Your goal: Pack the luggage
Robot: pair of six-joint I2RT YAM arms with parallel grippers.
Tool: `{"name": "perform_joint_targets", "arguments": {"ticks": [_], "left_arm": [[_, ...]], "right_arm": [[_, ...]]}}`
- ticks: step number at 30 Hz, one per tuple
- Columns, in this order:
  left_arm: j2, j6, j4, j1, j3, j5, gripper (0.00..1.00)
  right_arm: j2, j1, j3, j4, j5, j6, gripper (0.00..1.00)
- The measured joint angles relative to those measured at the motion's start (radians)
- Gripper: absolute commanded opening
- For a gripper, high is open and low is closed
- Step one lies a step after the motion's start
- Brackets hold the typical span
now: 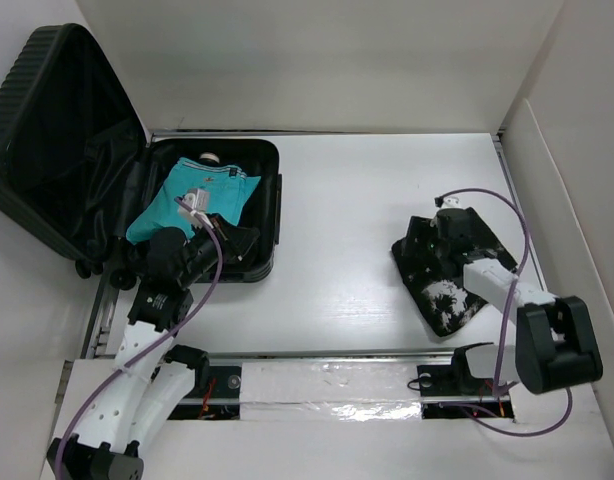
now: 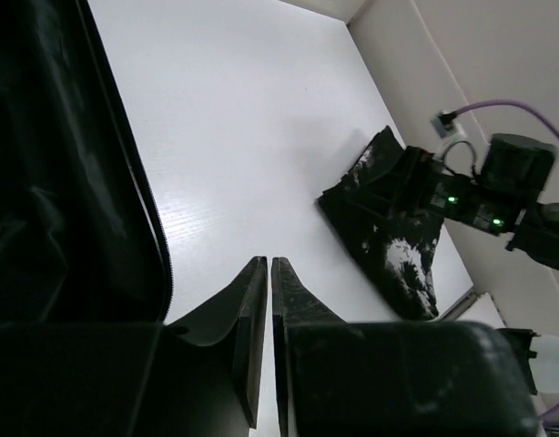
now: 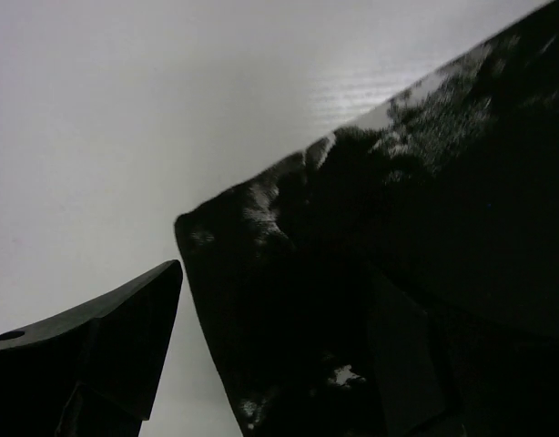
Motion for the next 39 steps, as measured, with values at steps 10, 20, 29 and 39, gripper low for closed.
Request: {"name": "perform_joint_targets", "arguments": {"ticks": [10,20,29,39], "left_arm": [[-0.082,-0.053,0.035,0.0,-0.04,-0.021,0.12],[0.005,-0.097,0.133,0.0,-0.1,-0.018,0.29],[0.25,-0.083,0.15,-0.385,-0.01,-0.293,0.4],[0.721,-0.094,0.176,-0.697,0.246,-0.704,0.66]], "right_arm": [[0.379,0.084,0.204,0.185,-0.099,0.134,0.77],[0.692,0.238,0.557,0.299,-0.161,0.214,0.77],[0.263,0.196,0.394,0.223,-0.096,0.092,0.2],[-0.281,0.127,0.22,0.122,0.012,-0.052,0.01]]}}
